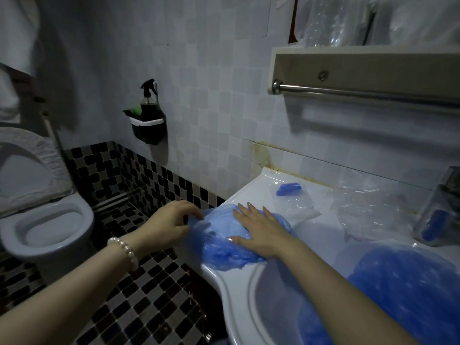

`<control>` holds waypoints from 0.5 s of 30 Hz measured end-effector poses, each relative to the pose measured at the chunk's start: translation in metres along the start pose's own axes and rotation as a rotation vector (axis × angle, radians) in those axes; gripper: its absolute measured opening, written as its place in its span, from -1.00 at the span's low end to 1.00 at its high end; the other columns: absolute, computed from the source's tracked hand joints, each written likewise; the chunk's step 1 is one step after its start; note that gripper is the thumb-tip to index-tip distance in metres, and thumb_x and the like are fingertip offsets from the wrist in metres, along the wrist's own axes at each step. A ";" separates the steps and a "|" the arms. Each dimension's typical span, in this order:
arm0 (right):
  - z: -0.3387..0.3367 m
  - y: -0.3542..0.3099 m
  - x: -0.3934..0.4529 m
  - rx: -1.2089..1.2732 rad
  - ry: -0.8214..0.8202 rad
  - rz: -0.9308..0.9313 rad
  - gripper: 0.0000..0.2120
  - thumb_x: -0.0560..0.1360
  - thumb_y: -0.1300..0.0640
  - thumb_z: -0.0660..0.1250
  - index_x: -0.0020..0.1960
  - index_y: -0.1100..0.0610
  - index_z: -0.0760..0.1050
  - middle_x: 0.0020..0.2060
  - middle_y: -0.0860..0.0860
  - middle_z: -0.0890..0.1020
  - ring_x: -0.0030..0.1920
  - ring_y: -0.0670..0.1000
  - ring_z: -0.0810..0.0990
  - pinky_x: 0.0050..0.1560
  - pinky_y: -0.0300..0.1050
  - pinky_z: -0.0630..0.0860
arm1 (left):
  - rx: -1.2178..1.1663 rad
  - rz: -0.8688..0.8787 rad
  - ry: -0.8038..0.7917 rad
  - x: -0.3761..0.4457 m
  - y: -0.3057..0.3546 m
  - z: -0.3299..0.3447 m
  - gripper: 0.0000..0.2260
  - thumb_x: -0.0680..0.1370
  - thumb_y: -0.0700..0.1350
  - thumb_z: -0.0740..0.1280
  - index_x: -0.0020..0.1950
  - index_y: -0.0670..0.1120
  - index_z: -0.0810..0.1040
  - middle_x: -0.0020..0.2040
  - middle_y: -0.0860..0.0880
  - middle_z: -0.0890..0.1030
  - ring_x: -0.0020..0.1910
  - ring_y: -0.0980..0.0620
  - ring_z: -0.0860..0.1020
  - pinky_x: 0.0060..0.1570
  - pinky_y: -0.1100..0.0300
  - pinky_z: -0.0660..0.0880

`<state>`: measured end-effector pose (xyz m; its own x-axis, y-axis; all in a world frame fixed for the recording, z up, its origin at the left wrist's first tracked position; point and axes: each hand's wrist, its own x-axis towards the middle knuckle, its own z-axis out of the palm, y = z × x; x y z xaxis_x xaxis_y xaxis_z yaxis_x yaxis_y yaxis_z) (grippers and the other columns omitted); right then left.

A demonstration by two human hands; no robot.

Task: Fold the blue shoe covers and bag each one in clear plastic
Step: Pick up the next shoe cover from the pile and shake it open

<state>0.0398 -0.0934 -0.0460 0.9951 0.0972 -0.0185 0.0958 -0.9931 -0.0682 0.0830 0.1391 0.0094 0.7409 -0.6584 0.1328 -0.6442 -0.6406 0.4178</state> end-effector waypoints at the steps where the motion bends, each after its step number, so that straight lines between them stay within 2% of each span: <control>1: -0.001 -0.001 -0.001 0.036 0.030 -0.034 -0.12 0.35 -0.46 -0.13 0.54 -0.01 -0.03 0.54 -0.06 -0.04 0.53 -0.03 -0.11 0.51 0.03 -0.18 | 0.086 0.043 -0.017 -0.001 -0.003 -0.003 -0.66 0.50 -0.27 0.29 0.18 0.10 0.50 0.25 0.14 0.42 0.33 0.13 0.31 0.24 0.29 0.32; 3: -0.006 -0.003 -0.005 0.164 0.217 -0.098 -0.16 0.35 -0.41 -0.05 0.47 0.06 0.24 0.50 0.02 0.21 0.50 0.02 0.14 0.51 0.01 -0.02 | 0.228 0.125 -0.102 -0.005 -0.006 -0.002 -0.56 0.47 -0.25 0.32 0.25 0.18 0.46 0.36 0.19 0.30 0.42 0.17 0.15 0.44 0.14 0.14; 4: -0.009 -0.004 -0.006 0.186 0.393 -0.143 -0.30 0.41 -0.31 0.04 0.36 0.12 0.43 0.38 0.09 0.41 0.40 0.09 0.35 0.46 0.07 0.18 | 0.262 0.155 -0.133 -0.006 -0.006 0.000 -0.55 0.48 -0.21 0.33 0.27 0.22 0.44 0.39 0.21 0.25 0.44 0.18 0.09 0.48 0.10 0.05; 5: -0.013 -0.003 -0.008 0.176 0.609 -0.182 -0.48 0.46 -0.16 0.13 0.18 0.18 0.57 0.19 0.14 0.58 0.21 0.15 0.53 0.29 0.13 0.41 | 0.273 0.183 -0.148 -0.007 -0.005 0.003 -0.58 0.49 -0.15 0.33 0.27 0.24 0.44 0.40 0.23 0.23 0.45 0.19 0.06 0.48 0.09 -0.01; 6: -0.018 -0.002 -0.010 0.170 0.805 -0.203 -0.63 0.48 -0.02 0.18 0.01 0.21 0.63 -0.02 0.15 0.66 -0.01 0.17 0.61 0.06 0.12 0.55 | 0.272 0.215 -0.144 -0.008 -0.004 0.006 -0.63 0.51 -0.09 0.34 0.26 0.24 0.46 0.40 0.23 0.24 0.44 0.20 0.06 0.47 0.11 -0.02; 7: -0.026 -0.002 -0.012 0.184 0.939 -0.203 -0.71 0.47 0.07 0.21 -0.11 0.23 0.63 -0.17 0.12 0.66 -0.15 0.15 0.60 -0.10 0.05 0.56 | 0.264 0.253 -0.122 -0.009 -0.004 0.009 -0.69 0.52 -0.04 0.34 0.24 0.22 0.49 0.39 0.22 0.27 0.42 0.21 0.11 0.45 0.16 0.01; 8: -0.032 -0.003 -0.017 0.219 1.007 -0.199 -0.76 0.46 0.12 0.23 -0.17 0.24 0.62 -0.25 0.09 0.64 -0.21 0.10 0.56 -0.15 -0.01 0.53 | 0.248 0.284 -0.093 -0.009 -0.002 0.011 -0.74 0.53 -0.01 0.33 0.21 0.18 0.53 0.37 0.20 0.33 0.39 0.22 0.19 0.41 0.25 0.07; 10: -0.042 -0.008 -0.031 0.330 1.007 -0.207 -0.83 0.42 0.18 0.27 -0.21 0.23 0.60 -0.30 0.06 0.62 -0.24 0.02 0.50 -0.15 -0.16 0.45 | 0.206 0.291 -0.058 -0.009 0.001 0.014 -0.78 0.53 0.00 0.34 0.17 0.09 0.58 0.25 0.17 0.45 0.26 0.24 0.35 0.25 0.45 0.21; 11: -0.044 -0.010 -0.041 0.391 0.936 -0.214 -0.86 0.39 0.19 0.28 -0.23 0.21 0.60 -0.32 0.03 0.60 -0.26 -0.01 0.49 -0.18 -0.23 0.43 | 0.177 0.271 -0.062 -0.009 0.001 0.016 -0.79 0.52 -0.01 0.35 0.16 0.07 0.58 0.18 0.17 0.49 0.19 0.25 0.41 0.18 0.48 0.30; 13: -0.042 -0.017 -0.059 0.499 0.673 -0.193 -0.91 0.36 0.21 0.32 -0.24 0.14 0.61 -0.34 -0.02 0.60 -0.31 -0.05 0.50 -0.22 -0.28 0.44 | 0.147 0.231 -0.078 -0.010 0.004 0.020 -0.79 0.52 0.00 0.36 0.14 0.05 0.58 0.09 0.16 0.52 0.07 0.24 0.49 0.09 0.42 0.44; 15: -0.033 -0.025 -0.071 0.549 0.367 -0.103 -0.96 0.38 0.17 0.40 -0.20 0.08 0.62 -0.31 -0.08 0.60 -0.28 -0.08 0.53 -0.16 -0.20 0.51 | 0.213 0.230 -0.058 -0.012 0.008 0.024 -0.79 0.52 0.06 0.33 0.13 0.06 0.58 0.05 0.15 0.53 -0.01 0.22 0.50 0.02 0.33 0.49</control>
<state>-0.0324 -0.0781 -0.0099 0.9347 0.0651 0.3494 0.2611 -0.7927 -0.5509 0.0646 0.1324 -0.0109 0.5632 -0.8129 0.1484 -0.8234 -0.5367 0.1845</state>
